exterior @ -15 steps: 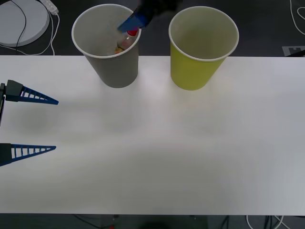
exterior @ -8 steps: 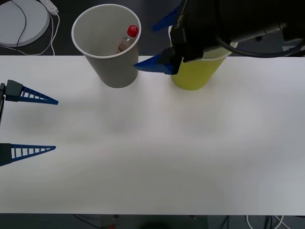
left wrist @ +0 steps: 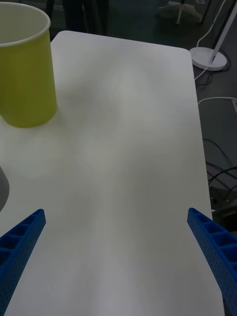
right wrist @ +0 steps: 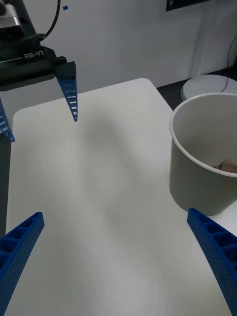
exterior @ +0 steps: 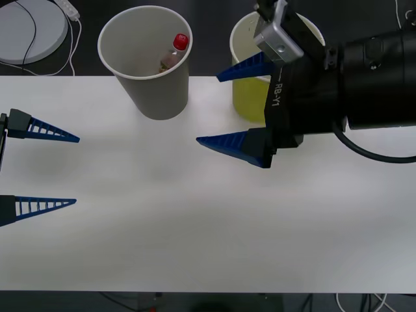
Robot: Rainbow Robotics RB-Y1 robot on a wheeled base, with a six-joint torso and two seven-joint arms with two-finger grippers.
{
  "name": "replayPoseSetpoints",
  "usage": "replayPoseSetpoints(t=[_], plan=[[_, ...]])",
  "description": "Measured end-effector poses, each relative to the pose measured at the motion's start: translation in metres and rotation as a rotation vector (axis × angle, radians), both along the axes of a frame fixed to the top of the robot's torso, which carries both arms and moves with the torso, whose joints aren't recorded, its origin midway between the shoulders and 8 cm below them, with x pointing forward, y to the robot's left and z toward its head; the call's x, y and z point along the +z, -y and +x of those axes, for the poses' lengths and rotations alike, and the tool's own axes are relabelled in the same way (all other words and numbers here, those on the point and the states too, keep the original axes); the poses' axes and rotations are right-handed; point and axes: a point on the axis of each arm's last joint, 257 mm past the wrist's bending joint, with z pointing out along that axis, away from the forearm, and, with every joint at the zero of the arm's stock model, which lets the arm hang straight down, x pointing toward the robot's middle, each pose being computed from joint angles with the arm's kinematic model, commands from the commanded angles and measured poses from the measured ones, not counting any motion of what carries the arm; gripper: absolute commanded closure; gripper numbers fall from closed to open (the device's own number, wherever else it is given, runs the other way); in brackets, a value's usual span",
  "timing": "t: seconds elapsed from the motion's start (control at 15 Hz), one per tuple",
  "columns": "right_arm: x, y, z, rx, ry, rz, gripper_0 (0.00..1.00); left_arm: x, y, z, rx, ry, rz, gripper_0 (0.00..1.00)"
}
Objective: Put the can into the green bin and the plastic bottle into the gray bin
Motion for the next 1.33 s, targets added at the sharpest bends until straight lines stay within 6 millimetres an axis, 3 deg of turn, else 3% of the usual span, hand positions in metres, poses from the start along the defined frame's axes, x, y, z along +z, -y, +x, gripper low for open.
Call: replayPoseSetpoints(t=[0.47, 1.33], plan=[[-0.019, 0.035, -0.028, 0.040, 0.041, 0.006, 0.00, 0.000, 0.000, 0.000, 0.000, 0.000, 0.000, 0.00], [-0.056, 0.122, -0.049, 0.140, 0.088, -0.031, 0.00, 0.000, 0.000, 0.000, 0.000, 0.000, 0.000, 0.00]])
